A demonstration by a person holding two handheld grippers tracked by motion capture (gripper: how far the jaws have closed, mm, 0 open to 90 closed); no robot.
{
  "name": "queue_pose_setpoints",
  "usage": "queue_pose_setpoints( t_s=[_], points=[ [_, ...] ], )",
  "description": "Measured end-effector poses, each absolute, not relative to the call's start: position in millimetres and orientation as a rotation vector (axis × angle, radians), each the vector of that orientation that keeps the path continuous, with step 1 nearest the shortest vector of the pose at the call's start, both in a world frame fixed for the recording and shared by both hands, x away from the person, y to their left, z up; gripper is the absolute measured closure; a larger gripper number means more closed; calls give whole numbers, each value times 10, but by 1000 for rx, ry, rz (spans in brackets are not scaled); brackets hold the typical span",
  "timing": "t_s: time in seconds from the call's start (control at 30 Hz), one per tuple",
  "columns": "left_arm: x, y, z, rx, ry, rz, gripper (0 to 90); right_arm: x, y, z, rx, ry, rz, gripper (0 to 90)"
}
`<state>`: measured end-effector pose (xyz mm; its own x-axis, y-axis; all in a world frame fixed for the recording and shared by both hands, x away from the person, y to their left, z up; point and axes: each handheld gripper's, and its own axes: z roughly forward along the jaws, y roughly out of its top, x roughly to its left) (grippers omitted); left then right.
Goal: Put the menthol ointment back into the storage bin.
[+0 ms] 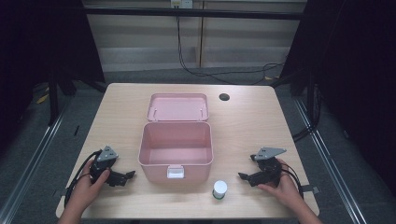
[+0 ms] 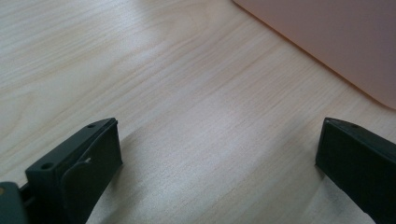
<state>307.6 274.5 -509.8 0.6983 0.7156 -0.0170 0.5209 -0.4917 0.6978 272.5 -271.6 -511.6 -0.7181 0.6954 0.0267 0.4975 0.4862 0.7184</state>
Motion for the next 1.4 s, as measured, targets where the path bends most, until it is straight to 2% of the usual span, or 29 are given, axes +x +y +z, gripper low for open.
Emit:
queue_pose_setpoints(
  t_s=[0.37,0.43,0.53,0.7,0.9,1.17,1.4],
  points=[
    [3076,2744,-5097,2208,940,360,0,2696,-2727,-5059,998,2543,996,94],
    [3074,2746,-5097,2209,941,359,0,2697,-2708,-5001,997,2596,930,135],
    [3058,2750,-5096,2208,946,363,0,2708,-2649,-4939,960,2682,847,145],
    [3045,2752,-5094,2209,949,363,0,2669,-2481,-4821,857,2846,670,254],
    [3056,2753,-5094,2211,946,368,0,2585,-2292,-4629,786,2965,471,268],
    [3063,2750,-5096,2209,946,355,0,2496,-2109,-4415,685,3035,478,287],
    [3076,2743,-5099,2204,944,362,0,2504,-1964,-4376,601,3094,426,306]
  ],
)
